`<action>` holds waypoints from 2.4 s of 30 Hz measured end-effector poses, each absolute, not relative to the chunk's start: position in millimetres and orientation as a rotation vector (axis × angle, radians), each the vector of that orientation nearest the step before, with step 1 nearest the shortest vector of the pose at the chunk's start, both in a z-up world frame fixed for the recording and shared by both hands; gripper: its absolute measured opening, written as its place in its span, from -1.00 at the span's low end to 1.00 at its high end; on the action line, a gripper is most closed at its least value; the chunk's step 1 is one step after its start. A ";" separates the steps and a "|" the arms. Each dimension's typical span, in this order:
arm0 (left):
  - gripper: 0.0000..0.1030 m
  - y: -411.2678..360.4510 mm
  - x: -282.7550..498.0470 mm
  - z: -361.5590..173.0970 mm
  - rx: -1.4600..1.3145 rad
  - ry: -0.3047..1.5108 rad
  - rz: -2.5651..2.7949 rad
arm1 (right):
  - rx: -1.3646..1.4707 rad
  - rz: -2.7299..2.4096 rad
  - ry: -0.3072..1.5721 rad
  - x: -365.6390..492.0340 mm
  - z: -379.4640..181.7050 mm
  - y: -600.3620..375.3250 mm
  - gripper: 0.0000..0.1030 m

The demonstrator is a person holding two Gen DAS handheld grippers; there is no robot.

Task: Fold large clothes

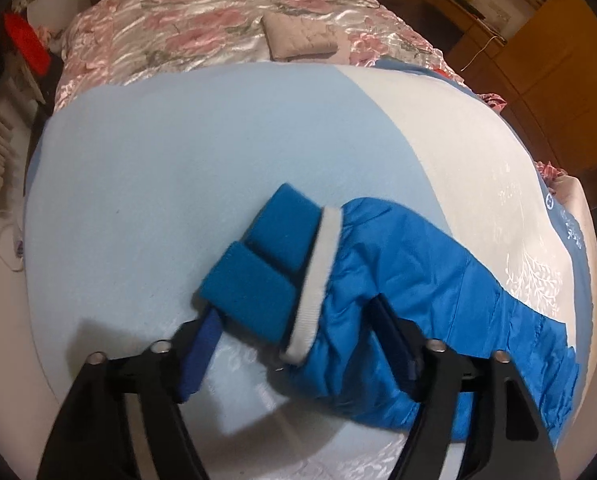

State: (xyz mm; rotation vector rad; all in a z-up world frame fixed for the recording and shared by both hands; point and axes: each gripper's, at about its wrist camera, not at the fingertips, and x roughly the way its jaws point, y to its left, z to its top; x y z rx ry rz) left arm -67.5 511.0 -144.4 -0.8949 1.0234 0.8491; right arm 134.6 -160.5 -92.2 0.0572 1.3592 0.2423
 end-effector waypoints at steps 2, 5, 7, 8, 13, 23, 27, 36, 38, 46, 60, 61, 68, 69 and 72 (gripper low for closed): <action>-0.11 509.3 -61.1 -142.3 -0.889 1.012 0.829 | 0.058 0.236 1.359 134.7 -92.2 -162.2 0.06; -0.37 506.0 -55.9 -136.5 -0.884 0.983 0.828 | 0.057 0.230 1.359 134.3 -92.2 -164.9 0.06; -0.51 500.3 -55.1 -126.7 -0.875 0.945 0.822 | 0.053 0.229 1.358 133.3 -91.9 -166.4 0.06; -0.58 498.5 -53.8 -122.4 -0.867 0.930 0.814 | 0.053 0.228 1.359 132.7 -91.9 -167.8 0.06; -0.65 463.5 -39.6 -82.2 -0.757 0.855 0.751 | 0.064 0.219 1.359 131.8 -93.3 -178.1 0.06; -0.67 324.4 30.3 -1.7 -0.503 0.782 0.415 | 0.083 0.204 1.357 132.9 -100.8 -199.2 0.06; -0.67 251.9 66.1 8.4 -0.428 0.805 0.230 | 0.091 0.199 1.363 135.4 -106.5 -205.7 0.06; -0.68 120.0 123.9 -8.3 -0.316 0.896 -0.040 | 0.082 0.207 1.348 141.6 -109.3 -213.2 0.06; -0.68 99.3 132.8 -17.4 -0.294 0.921 -0.066 | 0.089 0.209 1.350 143.2 -111.4 -216.3 0.06; -0.54 52.6 160.4 -73.4 -0.343 1.119 -0.333 | 0.094 0.219 1.359 148.7 -117.5 -219.3 0.06; -0.40 156.1 136.1 -90.3 -0.287 1.130 -0.031 | 0.174 0.510 1.424 193.2 -130.0 -124.5 0.11; -0.40 159.0 134.8 -95.7 -0.294 1.137 -0.027 | 0.179 0.528 1.442 198.9 -136.4 -115.8 0.11; -0.40 162.6 131.2 -107.0 -0.320 1.139 -0.030 | 0.174 0.577 1.484 216.8 -157.7 -85.3 -0.59; -0.40 161.1 131.8 -105.1 -0.317 1.135 -0.031 | 0.183 0.592 1.480 217.6 -155.9 -85.3 -0.68; -0.36 159.4 134.9 -94.2 -0.298 1.101 -0.011 | 0.175 0.607 1.434 219.2 -142.3 -91.4 -0.71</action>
